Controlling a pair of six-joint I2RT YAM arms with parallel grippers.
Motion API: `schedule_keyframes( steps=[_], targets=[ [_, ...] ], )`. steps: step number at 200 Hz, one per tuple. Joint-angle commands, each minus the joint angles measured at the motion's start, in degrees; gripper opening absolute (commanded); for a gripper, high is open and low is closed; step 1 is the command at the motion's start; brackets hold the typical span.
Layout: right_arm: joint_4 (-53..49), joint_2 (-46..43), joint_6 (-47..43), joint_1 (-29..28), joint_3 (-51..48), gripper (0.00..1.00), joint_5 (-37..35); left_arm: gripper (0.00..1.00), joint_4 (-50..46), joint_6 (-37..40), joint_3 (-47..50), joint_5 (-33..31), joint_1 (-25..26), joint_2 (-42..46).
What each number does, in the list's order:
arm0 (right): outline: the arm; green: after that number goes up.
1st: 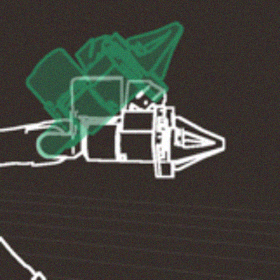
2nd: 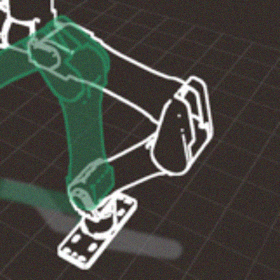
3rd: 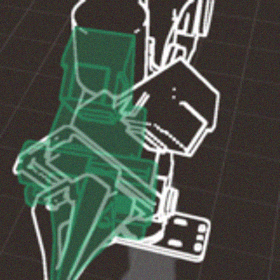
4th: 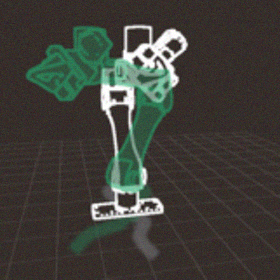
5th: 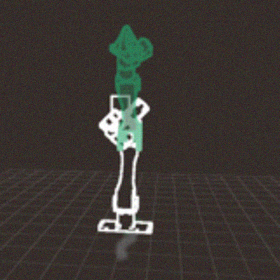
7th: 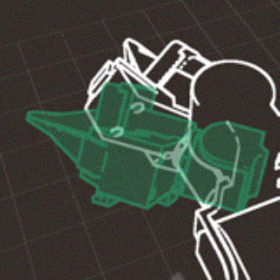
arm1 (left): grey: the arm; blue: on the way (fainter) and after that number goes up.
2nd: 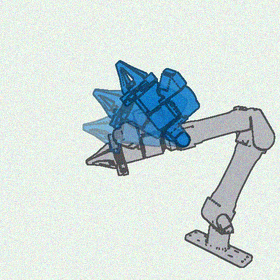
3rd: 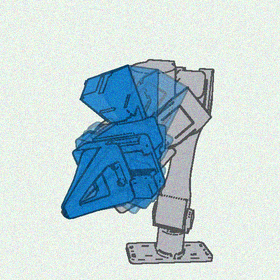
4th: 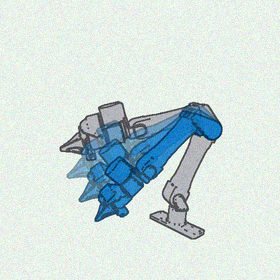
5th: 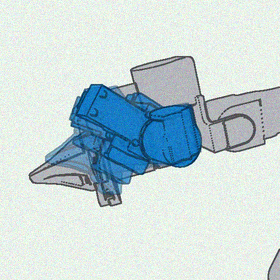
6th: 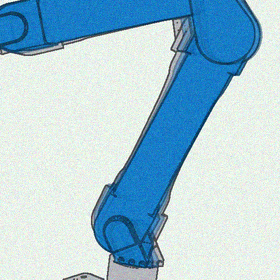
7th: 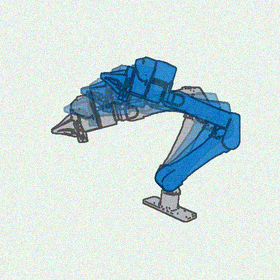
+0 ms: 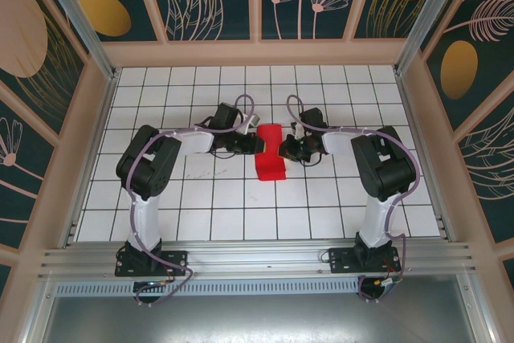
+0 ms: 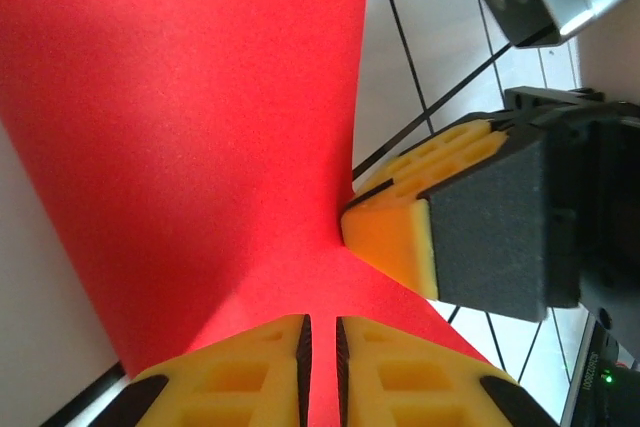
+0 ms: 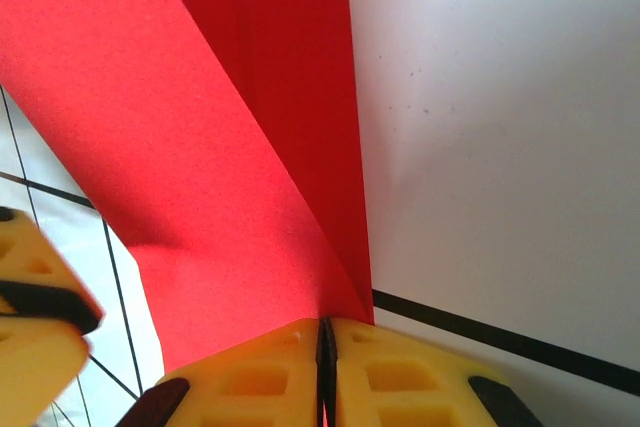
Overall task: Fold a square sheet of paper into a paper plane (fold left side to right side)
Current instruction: First fold the square sheet of paper in half at the center of the table.
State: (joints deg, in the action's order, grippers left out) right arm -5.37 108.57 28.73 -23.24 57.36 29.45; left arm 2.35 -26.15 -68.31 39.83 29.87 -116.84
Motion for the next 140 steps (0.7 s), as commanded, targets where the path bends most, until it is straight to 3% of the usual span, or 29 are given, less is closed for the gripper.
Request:
schedule_keyframes(
  steps=[1,140],
  targets=[
    [-5.01,4.18,-1.59,-1.02,-0.89,0.12,-5.89,0.19,-0.37,0.28,-3.00,-0.13,0.47,-2.61],
    [-7.91,5.16,-3.68,-0.68,-0.75,0.12,-7.73,0.22,-1.38,-4.76,-6.21,-9.45,-0.85,-7.38]
  ],
)
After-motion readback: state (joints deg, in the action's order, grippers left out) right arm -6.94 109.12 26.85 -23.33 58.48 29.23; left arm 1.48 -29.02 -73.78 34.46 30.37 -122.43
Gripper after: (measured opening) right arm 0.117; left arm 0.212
